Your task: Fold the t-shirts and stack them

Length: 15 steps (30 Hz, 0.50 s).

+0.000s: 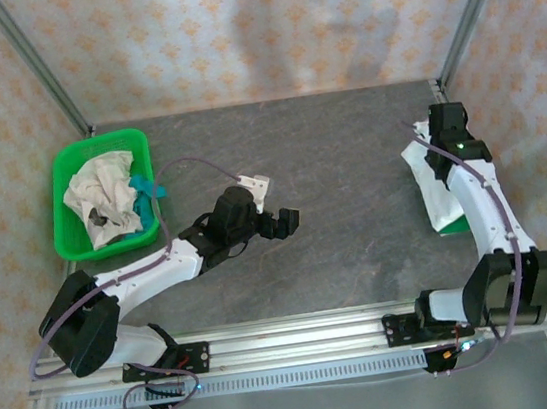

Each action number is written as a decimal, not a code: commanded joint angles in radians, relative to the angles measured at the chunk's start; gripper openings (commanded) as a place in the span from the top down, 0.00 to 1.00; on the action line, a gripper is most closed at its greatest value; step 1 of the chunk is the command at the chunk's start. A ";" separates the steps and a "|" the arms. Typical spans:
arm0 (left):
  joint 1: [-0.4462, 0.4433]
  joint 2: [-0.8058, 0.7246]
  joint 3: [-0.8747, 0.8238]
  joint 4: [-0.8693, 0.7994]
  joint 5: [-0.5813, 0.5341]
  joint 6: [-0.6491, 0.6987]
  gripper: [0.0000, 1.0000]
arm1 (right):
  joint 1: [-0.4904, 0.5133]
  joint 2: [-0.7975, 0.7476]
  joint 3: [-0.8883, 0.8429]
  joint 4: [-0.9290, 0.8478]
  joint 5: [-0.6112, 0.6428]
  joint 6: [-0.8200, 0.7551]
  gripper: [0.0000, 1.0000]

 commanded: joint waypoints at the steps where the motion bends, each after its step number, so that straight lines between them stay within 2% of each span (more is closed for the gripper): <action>1: -0.005 0.002 0.026 0.025 0.004 0.026 0.00 | -0.033 0.020 0.021 0.063 0.048 -0.027 1.00; 15: -0.005 -0.016 -0.005 0.073 0.014 0.008 0.00 | -0.141 0.168 -0.027 0.221 0.084 -0.064 1.00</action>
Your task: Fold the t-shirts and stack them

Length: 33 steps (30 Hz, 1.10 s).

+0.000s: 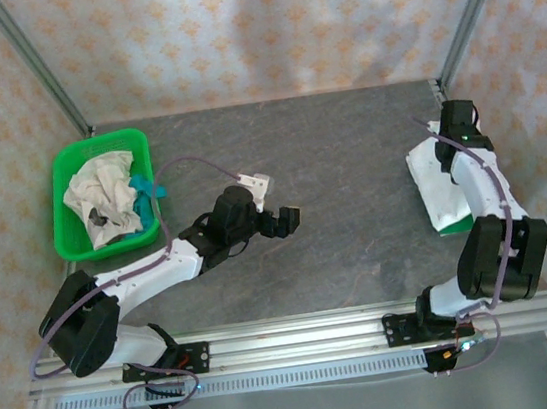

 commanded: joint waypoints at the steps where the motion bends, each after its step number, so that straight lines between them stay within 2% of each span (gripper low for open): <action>1: -0.005 -0.026 -0.010 0.050 0.016 0.010 0.00 | -0.033 0.024 -0.025 0.099 0.064 -0.013 1.00; 12: -0.005 -0.125 -0.055 0.036 0.039 0.108 0.00 | -0.080 0.148 -0.089 0.228 0.083 0.031 1.00; 23: -0.005 -0.163 -0.057 0.007 0.019 0.140 0.00 | -0.110 0.274 -0.086 0.228 0.148 0.105 0.99; 26: -0.005 -0.165 -0.060 0.007 0.015 0.139 0.00 | -0.114 0.278 -0.083 0.224 0.175 0.121 0.88; 29: -0.005 -0.167 -0.058 0.002 0.015 0.141 0.00 | -0.113 0.239 -0.075 0.198 0.174 0.146 0.49; 30: -0.004 -0.170 -0.057 0.001 0.014 0.143 0.00 | -0.112 0.217 -0.076 0.195 0.173 0.149 0.39; 33: -0.005 -0.169 -0.054 -0.001 0.013 0.145 0.00 | -0.108 0.140 -0.071 0.164 0.155 0.176 0.19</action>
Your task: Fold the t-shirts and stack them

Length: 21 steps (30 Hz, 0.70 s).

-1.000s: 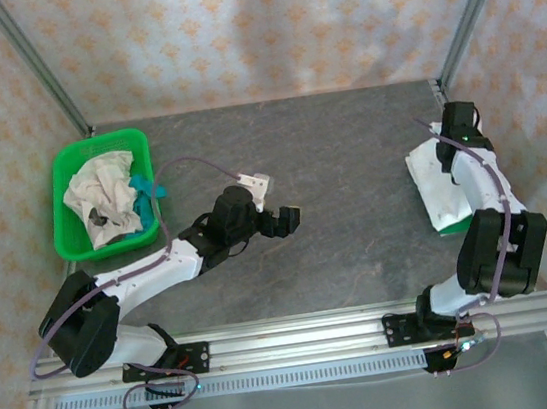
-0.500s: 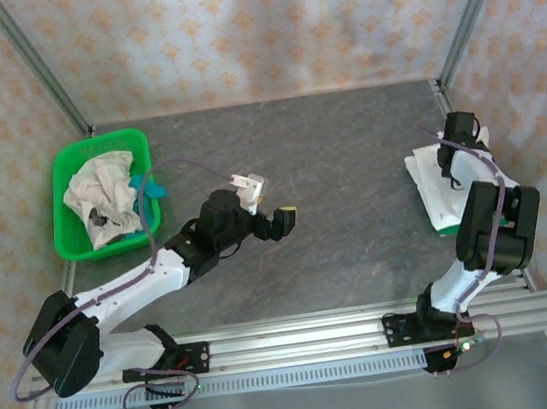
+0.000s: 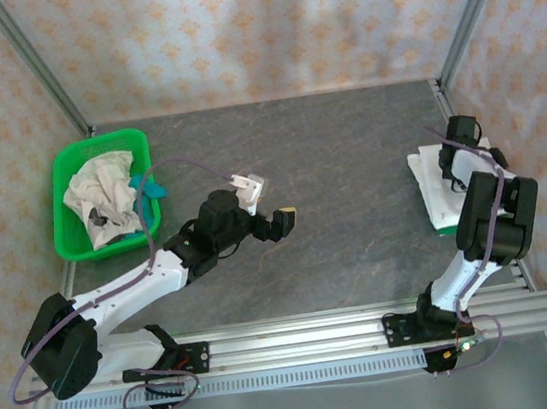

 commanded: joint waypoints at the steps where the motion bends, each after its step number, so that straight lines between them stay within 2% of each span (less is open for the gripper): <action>1: -0.005 -0.025 -0.008 -0.013 -0.010 0.022 0.00 | 0.006 -0.115 0.002 -0.072 0.007 0.048 0.16; 4: -0.004 -0.015 0.004 -0.015 -0.007 0.025 0.00 | 0.035 -0.196 -0.001 -0.097 -0.038 0.093 0.11; 8: -0.003 -0.001 0.021 -0.016 0.003 0.019 0.00 | 0.055 -0.269 -0.005 -0.147 -0.253 0.253 0.12; 10: -0.005 0.001 0.027 -0.019 0.008 0.016 0.00 | 0.036 -0.277 -0.022 -0.129 -0.368 0.366 0.21; 12: -0.004 0.000 0.031 -0.026 0.008 0.014 0.00 | 0.010 -0.247 -0.025 -0.125 -0.432 0.449 0.36; 16: -0.005 -0.018 0.029 -0.043 -0.007 0.011 0.00 | -0.008 -0.127 0.014 -0.179 -0.372 0.480 0.44; 20: -0.005 -0.030 0.025 -0.048 -0.031 0.009 0.00 | -0.030 -0.009 0.036 -0.189 -0.269 0.478 0.63; 21: -0.005 -0.030 0.028 -0.048 -0.033 0.009 0.00 | -0.037 0.019 0.037 -0.190 -0.229 0.481 0.64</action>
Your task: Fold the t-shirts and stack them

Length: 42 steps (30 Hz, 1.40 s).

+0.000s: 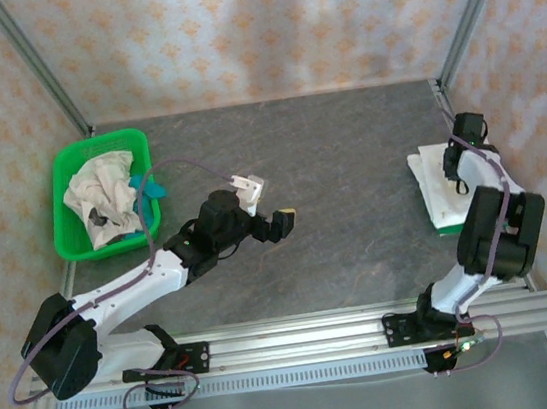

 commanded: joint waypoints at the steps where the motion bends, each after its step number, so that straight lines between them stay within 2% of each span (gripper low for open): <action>1: -0.005 -0.024 0.029 -0.020 -0.027 0.009 0.00 | -0.021 0.074 0.031 -0.055 0.121 0.044 0.64; 4: -0.005 -0.020 0.036 -0.019 -0.022 0.005 0.00 | -0.027 0.131 0.045 -0.072 0.168 0.066 0.56; 7: -0.005 -0.015 0.042 -0.024 -0.019 0.007 0.00 | -0.027 0.138 0.061 -0.098 0.177 0.080 0.40; 9: -0.005 -0.018 0.043 -0.032 -0.020 0.008 0.00 | -0.027 0.111 0.060 -0.101 0.168 0.079 0.13; 11: -0.004 -0.022 0.039 -0.033 -0.022 0.010 0.00 | -0.028 0.071 0.054 -0.098 0.149 0.078 0.01; 13: -0.005 -0.024 0.038 -0.032 -0.023 0.010 0.00 | -0.027 0.023 0.044 -0.093 0.097 0.079 0.00; 17: -0.005 -0.024 0.040 -0.034 -0.034 0.015 0.00 | -0.022 -0.113 0.009 -0.082 -0.090 0.119 0.01; 22: 0.007 -0.065 0.020 -0.042 -0.155 0.029 0.00 | 0.054 -0.323 -0.099 0.043 -0.342 0.131 0.01; 27: 0.122 -0.127 -0.010 -0.094 -0.257 -0.025 0.00 | 0.186 -0.457 -0.204 0.205 -0.515 0.182 0.01; 30: 0.183 -0.161 -0.040 -0.142 -0.391 -0.024 0.00 | 0.288 -0.531 -0.296 0.352 -0.547 0.221 0.01; 35: 0.214 -0.243 -0.113 -0.190 -0.621 0.055 0.00 | 0.423 -0.546 -0.449 0.571 -0.509 0.269 0.00; 38: 0.236 -0.333 -0.207 -0.153 -0.659 0.127 0.00 | 0.463 -0.538 -0.526 0.683 -0.423 0.262 0.01; 42: 0.280 -0.455 -0.358 -0.047 -0.714 0.201 0.00 | 0.463 -0.508 -0.613 0.806 -0.312 0.257 0.01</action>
